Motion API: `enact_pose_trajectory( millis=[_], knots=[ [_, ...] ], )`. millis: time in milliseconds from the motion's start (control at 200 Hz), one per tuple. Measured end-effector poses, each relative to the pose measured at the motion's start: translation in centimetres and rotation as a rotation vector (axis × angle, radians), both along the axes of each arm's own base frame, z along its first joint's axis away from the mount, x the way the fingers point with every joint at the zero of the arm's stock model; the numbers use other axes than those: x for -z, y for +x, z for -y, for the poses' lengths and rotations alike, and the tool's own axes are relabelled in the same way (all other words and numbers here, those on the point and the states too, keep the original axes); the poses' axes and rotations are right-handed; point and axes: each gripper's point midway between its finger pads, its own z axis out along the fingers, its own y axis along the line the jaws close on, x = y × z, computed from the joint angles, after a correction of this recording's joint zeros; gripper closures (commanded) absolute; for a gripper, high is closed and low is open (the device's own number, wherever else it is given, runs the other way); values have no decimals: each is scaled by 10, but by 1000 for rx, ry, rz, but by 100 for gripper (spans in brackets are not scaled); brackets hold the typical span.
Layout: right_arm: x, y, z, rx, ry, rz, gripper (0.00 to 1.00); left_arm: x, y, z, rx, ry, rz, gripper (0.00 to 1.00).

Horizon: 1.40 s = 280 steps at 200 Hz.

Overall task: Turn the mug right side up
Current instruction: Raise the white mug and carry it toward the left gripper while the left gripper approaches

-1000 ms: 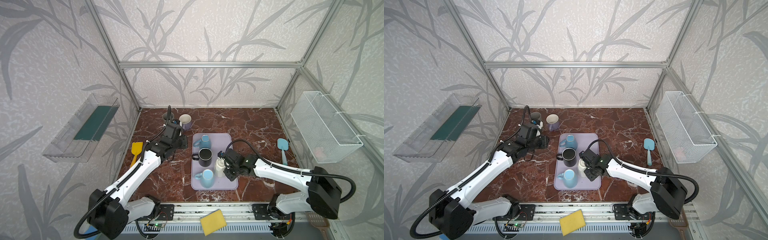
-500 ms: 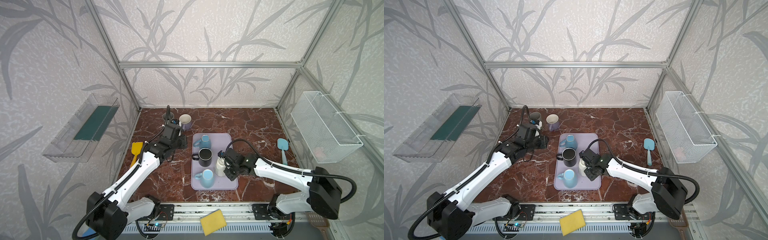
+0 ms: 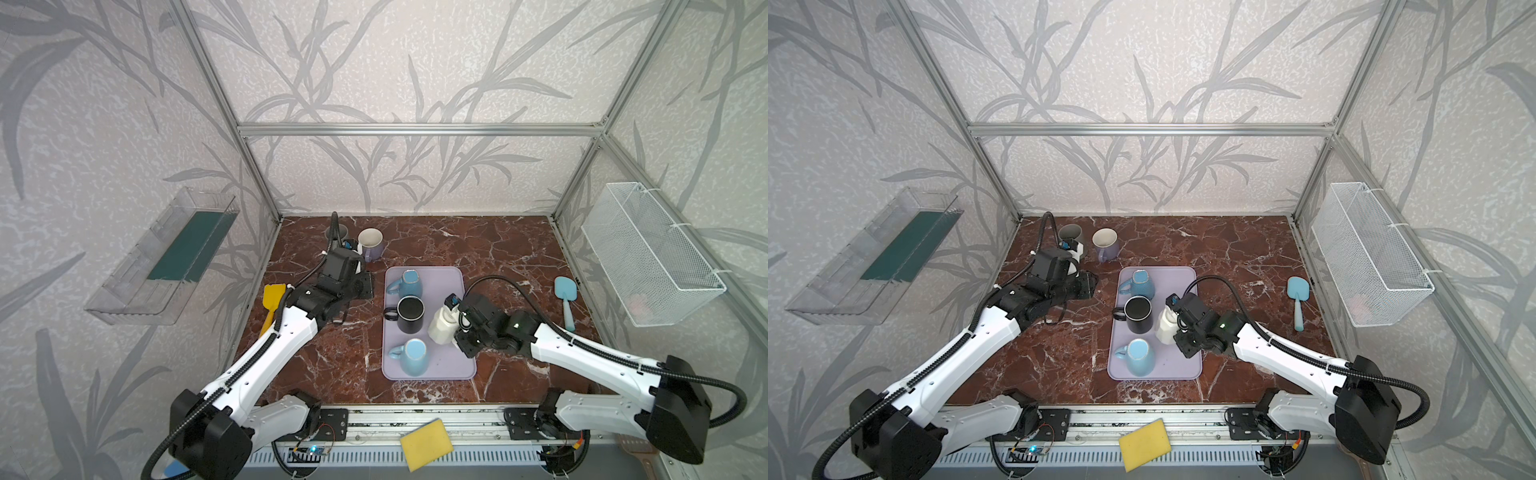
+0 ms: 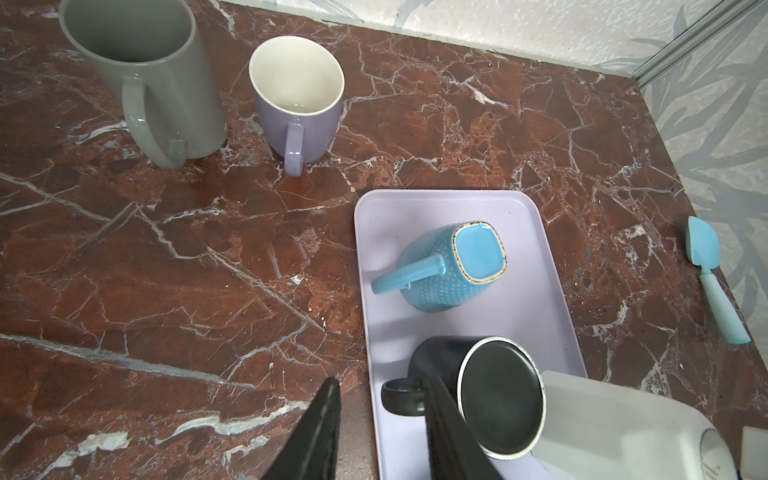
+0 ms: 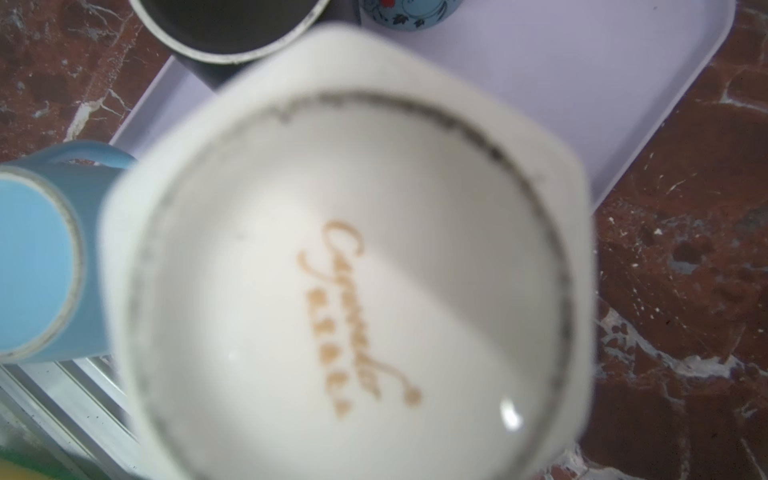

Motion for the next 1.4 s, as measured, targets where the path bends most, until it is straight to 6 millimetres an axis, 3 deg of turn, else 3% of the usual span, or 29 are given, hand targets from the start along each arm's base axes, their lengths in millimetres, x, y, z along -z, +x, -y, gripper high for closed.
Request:
enact_pose_trajectory(
  millis=[295,920,1399],
  knots=[
    [-8,10,4,52,122,10,100,-3,-3,9,21,-49,3,63],
    [-56,37,-3,115,444,31,100,-5,-10,35,86,-165,30,63],
    [-98,61,-5,164,674,55,100,-42,-16,54,140,-298,160,62]
  ],
)
